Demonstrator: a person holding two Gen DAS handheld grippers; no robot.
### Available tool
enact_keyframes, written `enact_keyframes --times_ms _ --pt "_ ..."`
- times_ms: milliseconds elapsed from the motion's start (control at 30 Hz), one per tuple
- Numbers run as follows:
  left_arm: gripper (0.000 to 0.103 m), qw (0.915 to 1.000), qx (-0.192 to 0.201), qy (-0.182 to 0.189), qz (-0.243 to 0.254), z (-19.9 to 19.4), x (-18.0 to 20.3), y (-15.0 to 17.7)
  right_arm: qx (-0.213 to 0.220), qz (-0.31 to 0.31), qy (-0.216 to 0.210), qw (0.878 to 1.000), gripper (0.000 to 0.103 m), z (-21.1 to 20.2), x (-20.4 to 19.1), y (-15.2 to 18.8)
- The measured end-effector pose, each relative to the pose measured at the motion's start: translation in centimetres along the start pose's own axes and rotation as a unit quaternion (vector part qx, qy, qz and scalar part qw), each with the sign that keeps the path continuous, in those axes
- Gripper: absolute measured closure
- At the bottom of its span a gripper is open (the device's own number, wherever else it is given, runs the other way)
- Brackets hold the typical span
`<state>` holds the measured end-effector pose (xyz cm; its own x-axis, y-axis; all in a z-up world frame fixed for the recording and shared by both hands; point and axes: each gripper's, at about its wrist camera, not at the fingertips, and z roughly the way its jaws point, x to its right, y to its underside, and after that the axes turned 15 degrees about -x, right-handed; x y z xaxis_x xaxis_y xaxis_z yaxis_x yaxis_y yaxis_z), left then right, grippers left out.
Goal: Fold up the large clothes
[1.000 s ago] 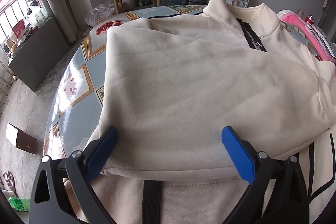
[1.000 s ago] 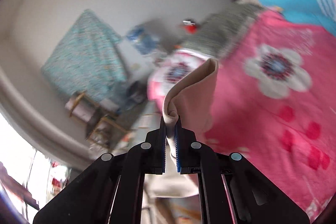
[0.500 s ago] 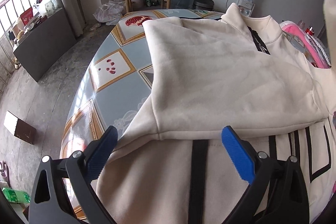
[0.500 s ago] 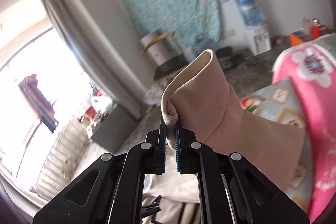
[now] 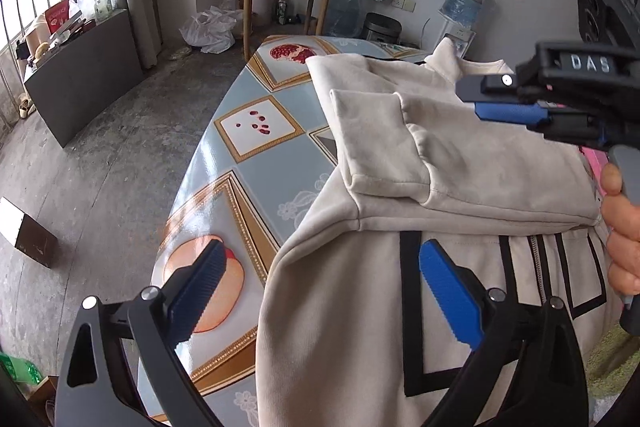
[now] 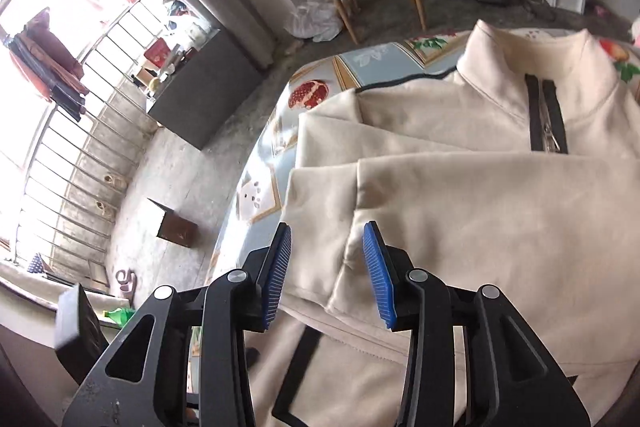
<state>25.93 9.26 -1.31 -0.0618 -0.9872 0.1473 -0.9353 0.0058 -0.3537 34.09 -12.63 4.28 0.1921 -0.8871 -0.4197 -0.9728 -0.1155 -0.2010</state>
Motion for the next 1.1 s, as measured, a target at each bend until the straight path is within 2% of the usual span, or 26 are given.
enact_keyframes --times_ms 67,133,233,333,367,400,467,600,667,700,800,933,1067,1100 --pt "0.008 0.9997 0.02 0.013 0.006 -0.9 0.1 -0.4 0.022 0.0 0.009 1.0 0.062 -2.4 2.0 1.7" --pt "0.008 0.9993 0.033 0.019 0.009 -1.4 0.2 -1.3 0.045 0.009 0.035 0.998 0.057 -5.3 4.2 3.2" --pt "0.01 0.9989 0.041 0.014 0.017 -1.4 1.0 -3.1 0.079 0.047 0.111 0.99 0.053 -9.7 10.5 5.8" --pt "0.01 0.9986 0.039 0.019 0.032 -0.6 2.7 -4.8 0.088 0.113 0.171 0.975 0.053 -13.2 17.5 8.3" --pt "0.01 0.9984 0.038 0.018 0.037 -0.3 3.5 -5.3 0.082 0.13 0.181 0.971 0.057 -13.8 19.4 9.0" --pt "0.01 0.9982 0.037 0.017 0.043 0.1 4.2 -5.8 0.073 0.139 0.18 0.971 0.069 -13.9 21.2 9.4" --pt "0.01 0.9979 0.027 0.016 0.056 1.3 5.5 -6.5 0.056 0.132 0.17 0.975 0.079 -13.2 23.3 10.3" --pt "0.01 0.9977 -0.026 -0.023 0.058 5.0 6.7 -7.1 0.016 0.097 0.188 0.977 0.079 -10.3 24.0 12.1" --pt "0.01 0.9965 -0.054 -0.043 0.047 6.8 6.1 -6.8 -0.013 0.102 0.213 0.972 0.079 -8.1 24.7 12.9" --pt "0.01 0.9964 -0.063 -0.04 0.04 7.3 5.8 -6.5 -0.019 0.106 0.229 0.967 0.08 -7.4 25.0 13.1" --pt "0.01 0.9978 -0.053 -0.024 0.032 6.5 5.1 -5.8 -0.006 0.112 0.238 0.965 0.081 -8.0 24.8 13.8" --pt "0.01 0.9977 -0.023 -0.038 0.051 3.0 5.2 -4.5 0.026 0.121 0.212 0.969 0.079 -10.7 23.5 15.3" --pt "0.01 0.9969 0.0 -0.036 0.07 -0.9 4.7 -1.6 0.033 0.127 0.193 0.972 0.053 -11.9 21.6 18.8" --pt "0.01 0.9967 0.001 -0.036 0.073 -1.7 4.4 -0.6 0.031 0.129 0.188 0.973 0.052 -11.9 21.2 19.9"
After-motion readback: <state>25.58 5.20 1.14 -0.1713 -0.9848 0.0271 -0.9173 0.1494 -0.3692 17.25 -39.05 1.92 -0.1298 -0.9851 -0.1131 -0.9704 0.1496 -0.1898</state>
